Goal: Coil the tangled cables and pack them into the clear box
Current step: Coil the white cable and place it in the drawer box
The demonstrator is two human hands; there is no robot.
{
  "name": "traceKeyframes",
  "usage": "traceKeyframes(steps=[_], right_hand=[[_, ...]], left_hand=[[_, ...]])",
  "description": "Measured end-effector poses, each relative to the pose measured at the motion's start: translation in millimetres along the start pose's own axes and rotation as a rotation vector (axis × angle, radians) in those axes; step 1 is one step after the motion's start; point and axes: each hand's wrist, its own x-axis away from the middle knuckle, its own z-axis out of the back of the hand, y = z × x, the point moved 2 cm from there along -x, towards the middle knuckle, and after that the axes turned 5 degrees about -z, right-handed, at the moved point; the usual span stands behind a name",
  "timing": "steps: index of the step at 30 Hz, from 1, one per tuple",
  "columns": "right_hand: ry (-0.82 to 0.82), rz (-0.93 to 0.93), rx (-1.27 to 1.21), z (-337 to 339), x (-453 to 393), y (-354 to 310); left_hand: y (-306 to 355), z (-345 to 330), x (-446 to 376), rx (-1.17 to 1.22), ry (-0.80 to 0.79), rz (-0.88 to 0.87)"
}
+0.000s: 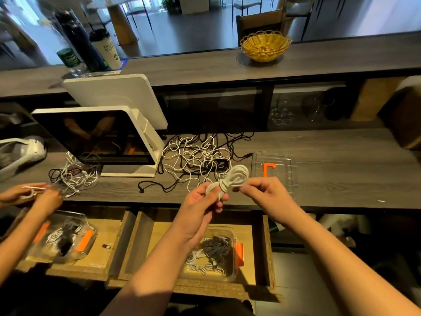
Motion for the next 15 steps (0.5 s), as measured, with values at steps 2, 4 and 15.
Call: traceKeyframes(steps=[2,4,15], right_hand=[[0.012,-0.027,0.041,-7,-1,3],[0.039,-0.044,0.104,-15,-1,7],[-0.127,-0.052,-0.006,-33,14,-7]], left_hand=[[-6,1,-3,0.032,0.115,-0.039],[-9,2,-5,-0.009,0.233,-0.097],[-20,24,-14,-0.384,0.569,-0.259]])
